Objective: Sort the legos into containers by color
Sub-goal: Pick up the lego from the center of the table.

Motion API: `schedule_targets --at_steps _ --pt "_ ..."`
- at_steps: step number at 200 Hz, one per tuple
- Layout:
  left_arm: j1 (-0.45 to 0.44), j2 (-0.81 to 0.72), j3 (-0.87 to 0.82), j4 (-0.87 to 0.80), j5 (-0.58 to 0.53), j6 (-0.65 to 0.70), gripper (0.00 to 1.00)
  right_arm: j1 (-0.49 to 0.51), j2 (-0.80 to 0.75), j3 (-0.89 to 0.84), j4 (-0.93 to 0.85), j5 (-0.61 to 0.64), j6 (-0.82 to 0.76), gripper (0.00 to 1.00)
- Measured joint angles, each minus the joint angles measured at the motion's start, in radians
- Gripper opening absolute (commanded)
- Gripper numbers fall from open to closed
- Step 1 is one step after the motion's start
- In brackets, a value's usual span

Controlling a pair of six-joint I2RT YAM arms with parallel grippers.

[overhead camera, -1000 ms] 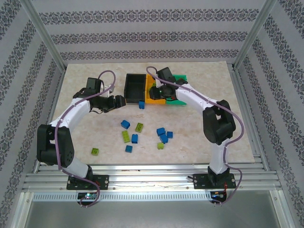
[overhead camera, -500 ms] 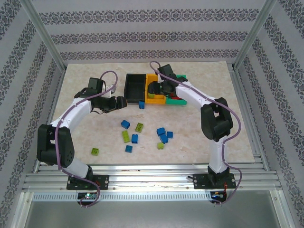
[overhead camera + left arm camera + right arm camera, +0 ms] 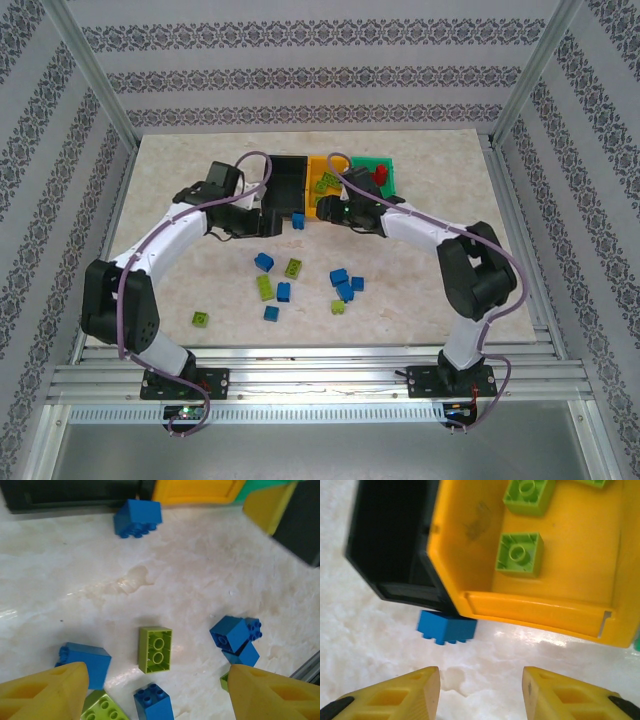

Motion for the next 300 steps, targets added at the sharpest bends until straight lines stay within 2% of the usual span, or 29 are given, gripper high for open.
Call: schedule_targets --at_steps 27,76,103,138,223,300 --pt "-0.078 0.048 0.029 -0.043 -0.034 0.039 0.74 0.0 -0.053 -0.035 0.039 0.01 0.0 0.48" --pt "-0.211 0.205 0.076 -0.139 -0.115 0.096 0.73 0.0 -0.055 -0.07 0.061 0.023 0.001 0.48" --pt "-0.265 0.243 0.077 -0.169 -0.165 0.111 0.73 0.0 -0.055 -0.07 0.082 0.023 0.001 0.48" --pt "-0.29 0.254 0.082 -0.19 -0.246 0.122 0.69 0.0 -0.055 -0.07 0.085 0.023 0.001 0.48" --pt "-0.36 0.348 0.114 -0.204 -0.434 0.124 0.67 -0.001 -0.057 -0.098 0.113 0.027 0.019 0.48" --pt "-0.397 0.358 0.128 -0.204 -0.494 0.124 0.62 -0.001 -0.063 -0.104 0.114 0.03 0.019 0.48"
